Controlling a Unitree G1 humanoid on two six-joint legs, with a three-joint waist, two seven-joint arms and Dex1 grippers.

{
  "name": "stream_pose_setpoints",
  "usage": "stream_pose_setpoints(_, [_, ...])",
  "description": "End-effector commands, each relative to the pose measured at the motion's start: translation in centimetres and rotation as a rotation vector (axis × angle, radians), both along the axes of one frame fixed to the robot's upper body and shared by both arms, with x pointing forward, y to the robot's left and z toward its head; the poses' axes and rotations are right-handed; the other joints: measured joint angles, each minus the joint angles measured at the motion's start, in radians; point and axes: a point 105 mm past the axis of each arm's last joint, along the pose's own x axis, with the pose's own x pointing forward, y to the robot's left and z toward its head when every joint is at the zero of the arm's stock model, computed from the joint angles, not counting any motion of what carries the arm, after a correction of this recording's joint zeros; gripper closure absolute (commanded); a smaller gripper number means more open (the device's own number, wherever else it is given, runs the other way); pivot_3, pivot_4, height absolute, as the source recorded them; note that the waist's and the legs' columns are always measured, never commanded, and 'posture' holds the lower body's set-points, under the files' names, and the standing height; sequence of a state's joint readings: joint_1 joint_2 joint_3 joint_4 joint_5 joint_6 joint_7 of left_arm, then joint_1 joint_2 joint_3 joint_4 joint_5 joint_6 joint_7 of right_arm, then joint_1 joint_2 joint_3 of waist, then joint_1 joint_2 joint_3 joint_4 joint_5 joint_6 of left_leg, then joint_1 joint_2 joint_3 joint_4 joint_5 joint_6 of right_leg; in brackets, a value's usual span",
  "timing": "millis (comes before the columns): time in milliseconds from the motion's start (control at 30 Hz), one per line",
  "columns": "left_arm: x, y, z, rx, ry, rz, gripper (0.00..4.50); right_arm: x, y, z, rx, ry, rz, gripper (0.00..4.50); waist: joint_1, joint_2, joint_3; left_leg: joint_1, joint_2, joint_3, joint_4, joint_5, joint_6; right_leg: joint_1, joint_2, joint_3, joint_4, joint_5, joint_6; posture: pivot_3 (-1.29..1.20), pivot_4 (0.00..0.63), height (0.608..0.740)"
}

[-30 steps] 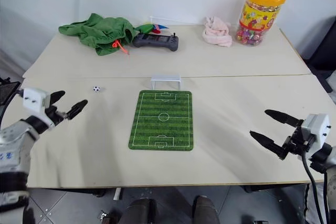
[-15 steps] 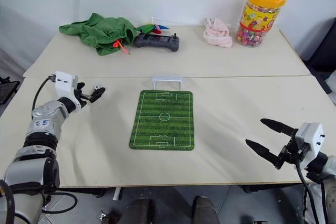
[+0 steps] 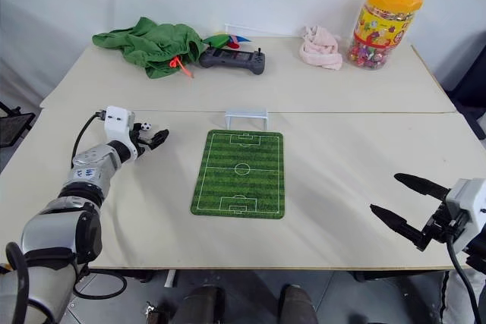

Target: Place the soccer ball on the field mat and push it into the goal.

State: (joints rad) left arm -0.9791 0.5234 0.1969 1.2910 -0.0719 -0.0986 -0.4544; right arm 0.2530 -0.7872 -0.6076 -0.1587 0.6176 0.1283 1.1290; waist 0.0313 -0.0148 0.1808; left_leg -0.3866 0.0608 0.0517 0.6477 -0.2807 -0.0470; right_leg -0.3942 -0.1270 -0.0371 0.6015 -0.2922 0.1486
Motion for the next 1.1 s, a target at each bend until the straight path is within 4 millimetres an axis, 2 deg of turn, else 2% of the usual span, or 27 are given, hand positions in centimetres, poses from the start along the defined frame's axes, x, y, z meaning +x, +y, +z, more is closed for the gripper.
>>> stream_pose_setpoints(33, [0.4,-0.3,0.2,0.023,0.004,0.018,0.02,-0.2,-0.4,1.7,-0.039,-0.054,-0.018,0.0,-0.001,0.0,0.0,0.0,0.0,0.0,0.0,0.0,0.0,0.0,0.0,0.0,0.0,0.0,0.0,0.0,0.15,0.74])
stream_pose_setpoints(133, [0.6,0.0,0.2,0.042,0.01,0.055,0.02,-0.2,-0.5,1.7,-0.044,-0.056,-0.027,0.0,-0.001,0.0,0.0,0.0,0.0,0.0,0.0,0.0,0.0,0.0,0.0,0.0,0.0,0.0,0.0,0.0,0.15,0.74])
stream_pose_setpoints(233, [0.7,0.0,0.4,0.042,0.003,0.078,0.57,-0.2,-0.7,1.8,-0.051,-0.058,-0.042,0.0,-0.003,0.0,0.0,0.0,0.0,0.0,0.001,0.0,0.0,0.0,0.0,0.0,0.0,0.0,0.0,0.0,0.15,0.74])
stream_pose_setpoints(567, [0.9,-0.2,0.6,0.041,0.004,0.079,3.62,0.1,-1.3,1.9,-0.068,-0.06,-0.065,0.0,-0.008,0.0,0.0,0.001,0.0,0.0,0.0,0.0,0.0,0.0,0.0,0.0,0.001,0.0,0.0,0.0,0.15,0.74])
stream_pose_setpoints(733, [0.9,0.1,1.1,0.042,-0.013,0.068,3.63,0.5,-1.2,2.1,-0.065,-0.07,-0.058,0.0,-0.008,0.0,0.0,0.001,0.0,0.0,0.0,0.0,0.0,0.0,0.0,0.0,0.001,0.0,0.0,0.0,0.15,0.74])
stream_pose_setpoints(833, [0.7,-0.4,2.1,0.037,-0.061,-0.011,3.63,0.8,-1.1,2.2,-0.058,-0.076,-0.049,0.0,-0.007,-0.001,0.0,0.0,0.0,0.0,0.0,0.0,0.0,0.0,0.0,0.0,0.001,0.0,0.0,0.0,0.15,0.74])
stream_pose_setpoints(967, [0.0,-2.0,3.5,-0.004,-0.141,-0.196,3.63,1.2,-0.8,2.5,-0.041,-0.084,-0.029,0.0,-0.007,-0.002,0.001,0.0,0.0,0.001,0.0,0.0,-0.001,-0.001,0.0,0.0,0.001,0.0,0.0,0.0,0.15,0.74])
stream_pose_setpoints(1100, [-2.9,-3.7,4.0,-0.027,-0.229,-0.472,3.63,0.8,-0.1,2.8,0.006,-0.079,0.061,0.0,-0.009,-0.002,0.001,0.0,0.001,0.002,0.0,0.0,-0.002,-0.001,0.0,0.0,0.001,0.0,0.0,0.0,0.15,0.74])
